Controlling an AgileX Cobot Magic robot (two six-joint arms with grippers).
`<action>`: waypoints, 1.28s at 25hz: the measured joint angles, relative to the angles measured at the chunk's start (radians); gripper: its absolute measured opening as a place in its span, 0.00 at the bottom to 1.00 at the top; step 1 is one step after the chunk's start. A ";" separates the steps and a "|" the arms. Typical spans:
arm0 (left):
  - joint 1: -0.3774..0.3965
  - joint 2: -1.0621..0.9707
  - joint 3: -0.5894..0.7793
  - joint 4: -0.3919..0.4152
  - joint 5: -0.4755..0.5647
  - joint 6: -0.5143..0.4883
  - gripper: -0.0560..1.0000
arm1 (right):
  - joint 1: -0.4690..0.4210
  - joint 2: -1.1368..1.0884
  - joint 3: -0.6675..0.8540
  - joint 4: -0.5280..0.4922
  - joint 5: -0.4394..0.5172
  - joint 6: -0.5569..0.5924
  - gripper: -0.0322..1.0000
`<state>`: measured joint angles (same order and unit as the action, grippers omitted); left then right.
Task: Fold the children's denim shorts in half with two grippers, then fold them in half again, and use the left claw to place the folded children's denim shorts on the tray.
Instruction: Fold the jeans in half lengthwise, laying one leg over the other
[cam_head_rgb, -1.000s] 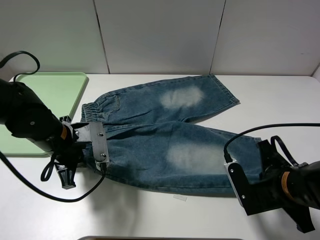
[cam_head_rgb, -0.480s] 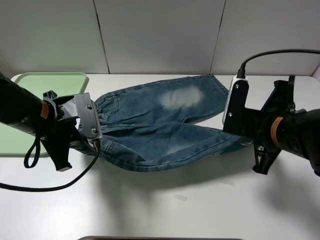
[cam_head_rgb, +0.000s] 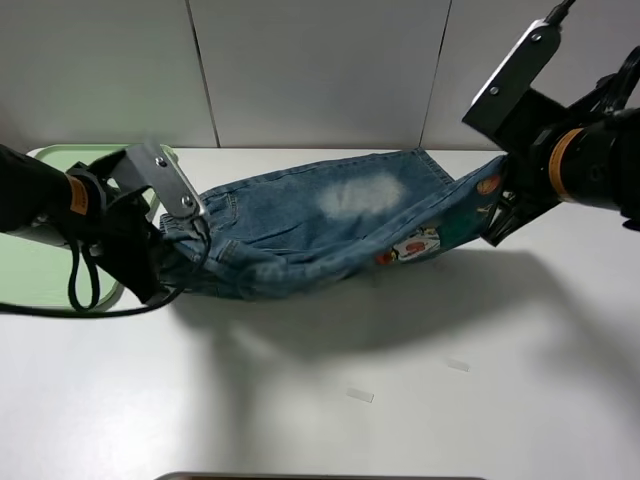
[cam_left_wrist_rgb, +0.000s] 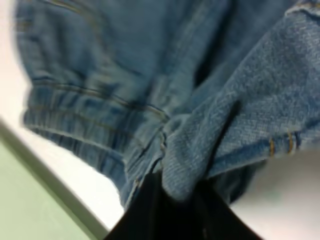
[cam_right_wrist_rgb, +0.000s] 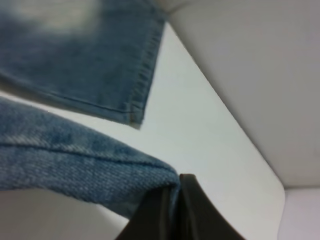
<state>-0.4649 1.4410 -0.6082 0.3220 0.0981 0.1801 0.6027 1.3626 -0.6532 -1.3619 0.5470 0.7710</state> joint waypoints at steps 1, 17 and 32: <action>0.021 0.000 0.000 0.000 -0.022 -0.025 0.15 | -0.025 0.000 -0.005 0.000 -0.020 0.005 0.01; 0.224 0.000 0.000 0.021 -0.236 -0.057 0.15 | -0.191 0.296 -0.213 0.006 -0.223 0.016 0.01; 0.336 0.147 0.000 0.026 -0.398 -0.004 0.15 | -0.191 0.451 -0.439 -0.012 -0.296 0.016 0.01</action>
<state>-0.1293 1.5878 -0.6082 0.3482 -0.3004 0.1757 0.4115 1.8139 -1.0927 -1.3736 0.2506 0.7870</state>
